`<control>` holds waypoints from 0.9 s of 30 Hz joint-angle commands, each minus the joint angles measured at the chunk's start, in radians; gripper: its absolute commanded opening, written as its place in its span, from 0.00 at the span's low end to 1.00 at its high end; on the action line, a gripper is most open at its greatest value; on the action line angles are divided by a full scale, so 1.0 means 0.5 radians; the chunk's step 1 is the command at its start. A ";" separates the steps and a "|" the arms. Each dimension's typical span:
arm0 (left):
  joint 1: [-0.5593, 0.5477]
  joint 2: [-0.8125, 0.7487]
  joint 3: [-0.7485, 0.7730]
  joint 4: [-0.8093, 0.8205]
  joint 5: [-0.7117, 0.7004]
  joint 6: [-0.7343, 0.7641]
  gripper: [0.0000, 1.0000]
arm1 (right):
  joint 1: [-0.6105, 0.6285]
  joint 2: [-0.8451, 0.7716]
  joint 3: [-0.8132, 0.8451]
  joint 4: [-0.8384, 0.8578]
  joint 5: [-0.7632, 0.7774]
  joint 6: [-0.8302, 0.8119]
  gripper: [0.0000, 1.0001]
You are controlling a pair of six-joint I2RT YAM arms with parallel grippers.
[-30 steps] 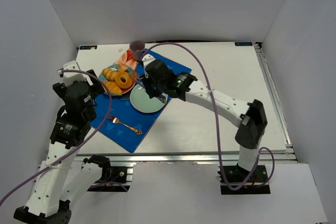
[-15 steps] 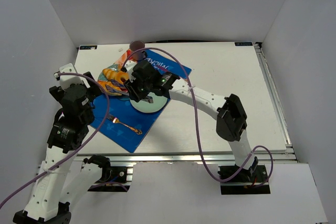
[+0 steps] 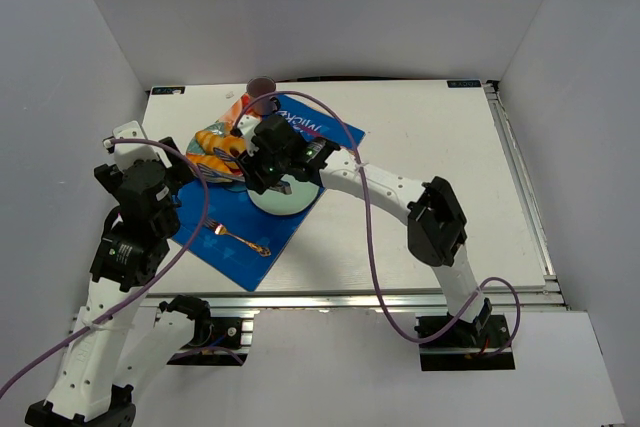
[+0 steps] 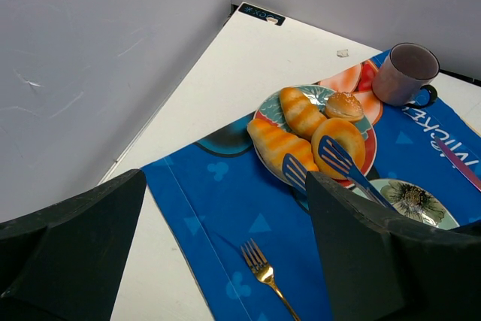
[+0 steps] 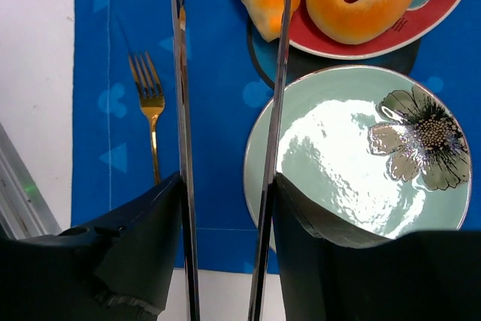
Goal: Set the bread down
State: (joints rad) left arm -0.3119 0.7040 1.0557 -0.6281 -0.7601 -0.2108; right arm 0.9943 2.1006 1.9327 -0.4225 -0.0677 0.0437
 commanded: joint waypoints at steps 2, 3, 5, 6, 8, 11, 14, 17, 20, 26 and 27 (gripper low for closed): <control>-0.008 -0.006 -0.001 -0.011 -0.023 -0.005 0.98 | -0.025 0.094 0.052 0.093 -0.030 -0.038 0.54; -0.005 -0.003 -0.001 -0.011 -0.023 -0.005 0.98 | -0.031 0.103 0.058 0.090 -0.033 -0.038 0.54; -0.005 -0.003 -0.010 -0.011 -0.032 -0.002 0.98 | -0.031 0.140 0.071 0.093 -0.042 -0.044 0.54; -0.005 0.000 -0.013 -0.008 -0.032 0.001 0.98 | -0.034 0.152 0.086 0.093 -0.043 -0.047 0.54; -0.005 0.003 -0.022 -0.008 -0.035 0.004 0.98 | -0.031 0.189 0.113 0.090 -0.039 -0.054 0.56; -0.005 0.009 -0.031 -0.002 -0.041 0.007 0.98 | -0.034 0.235 0.147 0.084 -0.049 -0.057 0.58; -0.005 0.012 -0.044 -0.002 -0.044 0.007 0.98 | -0.037 0.272 0.172 0.078 -0.049 -0.057 0.59; -0.005 0.009 -0.053 0.007 -0.048 0.007 0.98 | -0.040 0.293 0.181 0.078 -0.040 -0.063 0.60; -0.005 0.009 -0.056 0.008 -0.048 0.010 0.98 | -0.044 0.306 0.181 0.075 -0.021 -0.063 0.60; -0.005 0.009 -0.065 0.017 -0.044 0.013 0.98 | -0.044 0.352 0.236 0.020 0.007 -0.072 0.58; -0.005 0.009 -0.065 0.017 -0.044 0.013 0.98 | -0.044 0.370 0.249 0.011 0.007 -0.075 0.56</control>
State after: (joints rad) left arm -0.3119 0.7124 1.0260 -0.6247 -0.7723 -0.2092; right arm 0.9752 2.2646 1.9976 -0.4191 -0.0711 0.0193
